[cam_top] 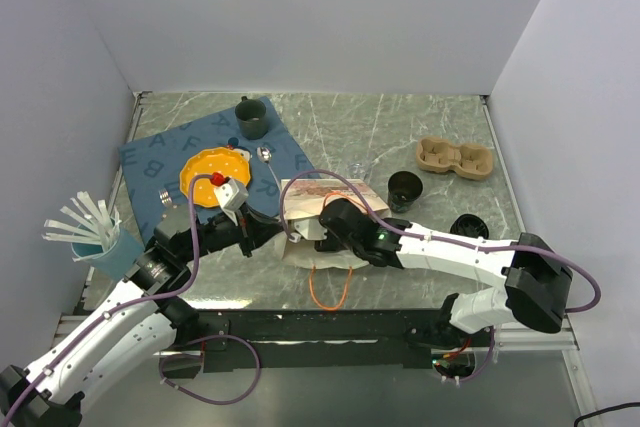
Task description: Pack the takeout coffee
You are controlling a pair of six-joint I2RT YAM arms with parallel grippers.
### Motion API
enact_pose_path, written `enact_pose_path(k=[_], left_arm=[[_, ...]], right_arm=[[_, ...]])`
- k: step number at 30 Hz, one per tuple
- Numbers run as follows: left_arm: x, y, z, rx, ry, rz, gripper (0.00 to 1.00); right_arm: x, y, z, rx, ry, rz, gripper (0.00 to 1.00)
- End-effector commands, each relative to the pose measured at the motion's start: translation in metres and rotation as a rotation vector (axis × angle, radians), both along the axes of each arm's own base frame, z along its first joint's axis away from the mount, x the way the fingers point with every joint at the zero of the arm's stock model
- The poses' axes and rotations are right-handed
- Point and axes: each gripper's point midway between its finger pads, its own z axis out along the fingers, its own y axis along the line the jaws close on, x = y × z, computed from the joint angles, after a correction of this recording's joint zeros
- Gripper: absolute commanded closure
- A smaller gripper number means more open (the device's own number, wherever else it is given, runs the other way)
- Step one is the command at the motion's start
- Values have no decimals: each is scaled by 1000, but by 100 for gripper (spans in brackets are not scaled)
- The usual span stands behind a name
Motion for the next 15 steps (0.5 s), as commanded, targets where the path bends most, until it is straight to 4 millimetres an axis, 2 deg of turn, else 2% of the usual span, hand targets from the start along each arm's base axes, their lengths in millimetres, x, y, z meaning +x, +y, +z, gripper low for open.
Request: enact_pose_path(k=[1, 8, 15], left_arm=[[-5, 0, 25, -53, -63, -20, 99], [-6, -1, 24, -61, -57, -23, 99], [-4, -2, 23, -56, -49, -22, 99]], right_arm=[[4, -4, -6, 19, 15, -43, 40], [2, -8, -12, 14, 29, -48, 33], [2, -7, -17, 9, 45, -44, 35]])
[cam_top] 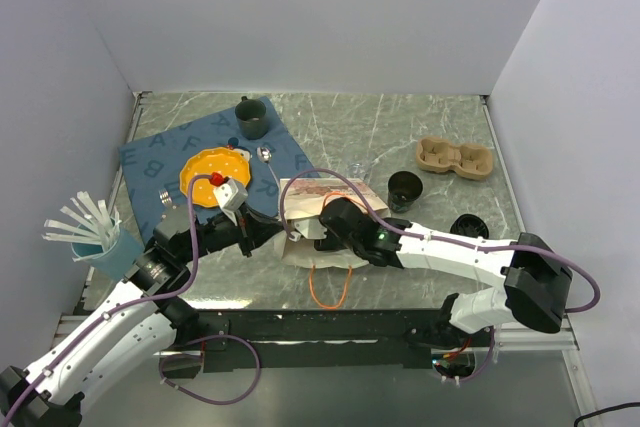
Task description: Pack the takeout coffee
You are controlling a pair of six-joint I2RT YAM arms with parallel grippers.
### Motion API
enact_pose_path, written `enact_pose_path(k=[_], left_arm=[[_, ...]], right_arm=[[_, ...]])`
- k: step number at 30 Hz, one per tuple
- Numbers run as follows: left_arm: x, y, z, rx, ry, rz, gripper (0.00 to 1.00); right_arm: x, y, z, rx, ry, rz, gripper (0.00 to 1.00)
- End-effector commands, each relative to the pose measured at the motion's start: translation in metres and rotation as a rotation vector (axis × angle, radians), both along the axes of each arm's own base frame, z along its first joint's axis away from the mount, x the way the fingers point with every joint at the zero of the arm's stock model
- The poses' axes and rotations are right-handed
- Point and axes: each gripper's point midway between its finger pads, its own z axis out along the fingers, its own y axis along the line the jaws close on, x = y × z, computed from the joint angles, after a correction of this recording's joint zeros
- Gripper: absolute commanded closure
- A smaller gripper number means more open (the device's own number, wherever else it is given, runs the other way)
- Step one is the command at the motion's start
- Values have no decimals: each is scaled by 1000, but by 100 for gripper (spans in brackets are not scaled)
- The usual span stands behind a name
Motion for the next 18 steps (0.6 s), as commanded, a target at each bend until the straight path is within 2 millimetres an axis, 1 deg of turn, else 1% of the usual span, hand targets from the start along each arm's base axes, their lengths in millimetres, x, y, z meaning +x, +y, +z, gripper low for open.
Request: enact_pose_path(k=[1, 12, 18], left_arm=[[-5, -3, 22, -56, -47, -29, 99], [-2, -3, 20, -49, -43, -20, 99], [-1, -3, 21, -43, -47, -17, 99]], right_arm=[[1, -8, -17, -6, 44, -41, 36], [8, -7, -22, 6, 57, -70, 34], [8, -9, -20, 8, 52, -67, 25]])
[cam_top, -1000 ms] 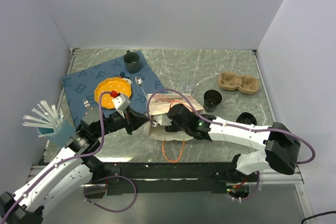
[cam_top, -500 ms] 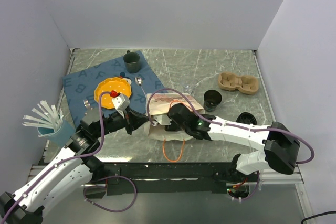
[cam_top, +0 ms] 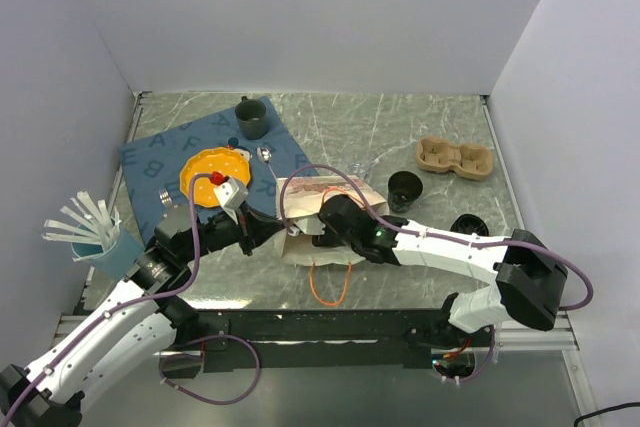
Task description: Pack the takeout coffee
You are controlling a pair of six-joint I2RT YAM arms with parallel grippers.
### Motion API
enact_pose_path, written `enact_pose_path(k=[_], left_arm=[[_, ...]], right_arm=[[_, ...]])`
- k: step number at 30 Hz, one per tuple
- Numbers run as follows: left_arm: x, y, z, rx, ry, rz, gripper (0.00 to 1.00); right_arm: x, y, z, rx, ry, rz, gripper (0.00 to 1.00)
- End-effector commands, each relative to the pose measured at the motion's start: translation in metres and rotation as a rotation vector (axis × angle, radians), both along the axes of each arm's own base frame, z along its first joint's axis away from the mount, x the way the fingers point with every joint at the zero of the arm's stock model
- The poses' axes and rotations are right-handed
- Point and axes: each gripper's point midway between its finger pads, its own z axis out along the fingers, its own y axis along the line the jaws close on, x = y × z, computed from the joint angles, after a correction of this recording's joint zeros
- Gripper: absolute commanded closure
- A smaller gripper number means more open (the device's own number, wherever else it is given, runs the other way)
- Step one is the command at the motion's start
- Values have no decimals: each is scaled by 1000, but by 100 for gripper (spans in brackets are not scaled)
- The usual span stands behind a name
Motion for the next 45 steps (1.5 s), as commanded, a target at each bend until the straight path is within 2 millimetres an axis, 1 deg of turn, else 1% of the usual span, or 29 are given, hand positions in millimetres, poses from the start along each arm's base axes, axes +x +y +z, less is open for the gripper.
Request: enact_pose_path(k=[1, 2, 5, 11, 12, 14, 15, 20, 23, 30, 31, 32, 34, 38, 40, 41, 45], left_arm=[[-5, -4, 24, -49, -62, -35, 99], [-4, -4, 23, -47, -59, -35, 99], [-3, -3, 25, -46, -61, -29, 99], [-1, -3, 33, -55, -62, -18, 99], [-1, -3, 32, -56, -56, -17, 99], [-1, -3, 35, -60, -57, -15, 99], [-1, -3, 34, -57, -51, -12, 99], [-1, -2, 37, -58, -47, -10, 99], [-1, -2, 40, -63, -40, -6, 99], [-1, -1, 39, -67, -15, 3, 99], [-2, -2, 40, -70, -8, 0, 99], [-2, -2, 39, -71, -4, -2, 99], [-2, -2, 40, -74, 5, 2, 99], [-2, -1, 46, -83, -2, 6, 99], [-2, -1, 41, -63, 18, 7, 99], [-2, -1, 45, -65, 15, 7, 99], [-2, 0, 45, -56, 24, 12, 99]], right_arm=[[-1, -12, -14, -13, 49, -45, 24], [0, -13, -13, -11, 47, -45, 23], [-2, -10, -8, 2, 48, -35, 16], [-3, -10, 2, 14, 51, -28, 11], [-4, -9, 6, 23, 49, -27, 10], [-7, -11, 6, 17, 65, -22, 10], [-7, -10, 11, 28, 66, -22, 9], [-11, -8, 20, 31, 82, -4, 6], [-12, -7, 29, 38, 93, -5, 6], [-18, -4, 40, 45, 134, 12, 7], [-21, -7, 40, 32, 149, 16, 7], [-23, -3, 43, 42, 159, 28, 7], [-24, -5, 45, 39, 169, 22, 8], [-31, -5, 53, 42, 193, 33, 8], [-35, -4, 57, 48, 203, 47, 8], [-38, -6, 58, 45, 217, 49, 8], [-48, -7, 60, 40, 249, 74, 9]])
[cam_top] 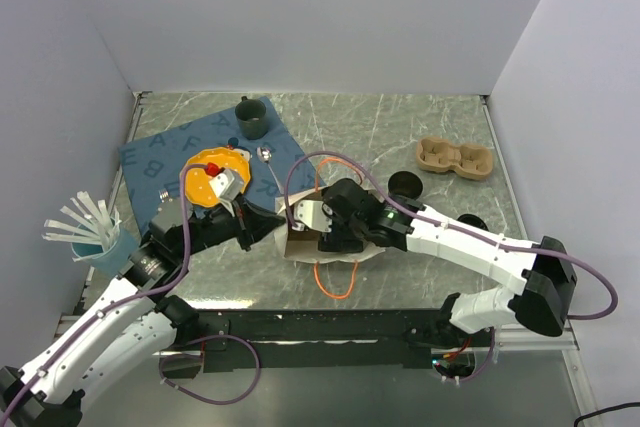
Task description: Pack the takeout coffee
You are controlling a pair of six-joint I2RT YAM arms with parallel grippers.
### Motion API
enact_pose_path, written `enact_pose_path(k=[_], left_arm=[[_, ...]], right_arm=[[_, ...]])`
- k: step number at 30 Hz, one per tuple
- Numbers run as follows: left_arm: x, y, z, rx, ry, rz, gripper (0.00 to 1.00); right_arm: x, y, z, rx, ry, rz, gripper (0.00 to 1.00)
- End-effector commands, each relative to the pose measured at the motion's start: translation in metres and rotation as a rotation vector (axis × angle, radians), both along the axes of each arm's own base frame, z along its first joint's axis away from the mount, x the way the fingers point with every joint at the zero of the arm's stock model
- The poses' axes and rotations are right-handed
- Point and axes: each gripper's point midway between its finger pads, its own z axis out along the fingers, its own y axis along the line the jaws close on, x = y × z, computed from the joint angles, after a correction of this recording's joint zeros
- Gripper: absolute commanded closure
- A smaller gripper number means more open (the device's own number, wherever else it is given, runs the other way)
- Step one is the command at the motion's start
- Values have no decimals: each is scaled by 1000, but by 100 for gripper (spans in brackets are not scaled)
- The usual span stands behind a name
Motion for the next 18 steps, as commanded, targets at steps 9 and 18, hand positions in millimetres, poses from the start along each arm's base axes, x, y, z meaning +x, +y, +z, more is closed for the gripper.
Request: enact_pose_path(k=[9, 18], left_arm=[[3, 0, 23, -10, 11, 22, 99], [8, -3, 29, -6, 71, 35, 98]], right_arm=[[-28, 12, 36, 97, 97, 41, 10], [-39, 18, 52, 119, 149, 41, 13]])
